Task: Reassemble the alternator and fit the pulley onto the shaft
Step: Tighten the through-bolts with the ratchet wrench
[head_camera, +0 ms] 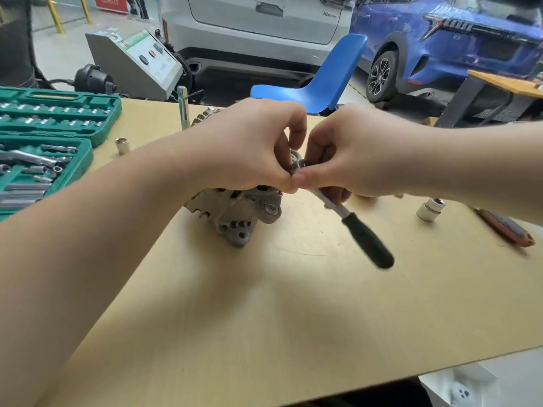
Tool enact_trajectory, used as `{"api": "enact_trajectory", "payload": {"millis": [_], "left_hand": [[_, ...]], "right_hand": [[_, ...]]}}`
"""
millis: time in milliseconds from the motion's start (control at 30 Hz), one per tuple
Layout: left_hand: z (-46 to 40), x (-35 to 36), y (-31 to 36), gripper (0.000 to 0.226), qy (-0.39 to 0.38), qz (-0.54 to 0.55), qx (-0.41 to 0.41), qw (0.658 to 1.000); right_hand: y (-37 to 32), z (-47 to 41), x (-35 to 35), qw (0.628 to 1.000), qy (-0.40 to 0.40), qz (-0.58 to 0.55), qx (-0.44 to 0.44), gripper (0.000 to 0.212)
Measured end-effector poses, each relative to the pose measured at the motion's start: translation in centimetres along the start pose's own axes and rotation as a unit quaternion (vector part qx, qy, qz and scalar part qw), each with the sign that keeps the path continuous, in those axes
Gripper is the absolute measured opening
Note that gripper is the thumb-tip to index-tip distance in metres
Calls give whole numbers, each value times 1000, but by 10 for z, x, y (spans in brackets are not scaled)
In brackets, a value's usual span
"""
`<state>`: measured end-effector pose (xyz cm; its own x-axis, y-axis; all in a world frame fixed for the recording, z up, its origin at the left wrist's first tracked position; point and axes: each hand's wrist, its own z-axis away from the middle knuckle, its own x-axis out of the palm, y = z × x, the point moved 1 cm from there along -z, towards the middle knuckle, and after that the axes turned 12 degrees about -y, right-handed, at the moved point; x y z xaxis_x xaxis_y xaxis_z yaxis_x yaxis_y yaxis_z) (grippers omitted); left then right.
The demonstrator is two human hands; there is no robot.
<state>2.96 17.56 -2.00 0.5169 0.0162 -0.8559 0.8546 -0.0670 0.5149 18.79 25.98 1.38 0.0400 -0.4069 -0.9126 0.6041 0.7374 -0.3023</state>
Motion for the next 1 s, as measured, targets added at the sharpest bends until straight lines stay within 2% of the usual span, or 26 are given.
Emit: {"api": "enact_trajectory", "payload": {"millis": [100,167,200,233,267,367,433,467,500,600,667,700,733,800,867,933,1000], "left_hand": [[0,1,0,46,-1,-7,4,1000],[-1,0,0,48,-14,-10,-3,1000],[-2,0,0,49,-20,-8,-5,1000],[-2,-2,-1,49,-25,-3,-7,1000],[-2,-3,-2,48,-27,1,-7,1000],[-2,-4,-1,44,-32,4,-9,999],[-2,-4,-1,45,-36,-3,-15,999],[-2,-4,-1,45,-37,-5,-18,999],[-2,-4,-1,45,-36,-6,-18,999],[-3,-3,-1,43,-35,-5,-13,999],[-3,-3,-1,43,-45,-9,-17,999],[-2,-3,-1,44,-50,-8,-19,999],[-2,-4,-2,44,-51,-4,-20,998],[0,-6,-3,47,-46,6,-20,999],[1,-7,-2,51,-38,6,-19,999],[0,-8,0,53,-20,2,-17,1000],[0,-9,0,53,-10,7,-18,1000]], "right_hand": [[2,5,-2,972,42,209,-95,23],[2,8,-3,922,44,352,-151,18],[3,7,-4,902,42,396,-169,17],[2,7,-4,901,42,398,-165,15],[0,7,-5,919,44,362,-151,12],[-9,4,-5,989,3,141,-39,33],[-14,1,-3,999,-41,-6,24,34],[-16,2,-2,997,-47,-44,43,32],[-16,2,-3,998,-40,-35,42,31],[-9,3,-5,984,17,176,-36,24],[-6,7,-4,924,33,364,-107,11],[-4,7,-4,895,25,428,-126,12],[-4,7,-4,887,19,442,-134,14],[-8,8,-4,930,26,351,-103,15],[-11,7,-4,979,15,198,-41,29],[-16,5,-3,998,-13,67,12,32],[-20,4,-2,998,-27,-17,54,32]]}}
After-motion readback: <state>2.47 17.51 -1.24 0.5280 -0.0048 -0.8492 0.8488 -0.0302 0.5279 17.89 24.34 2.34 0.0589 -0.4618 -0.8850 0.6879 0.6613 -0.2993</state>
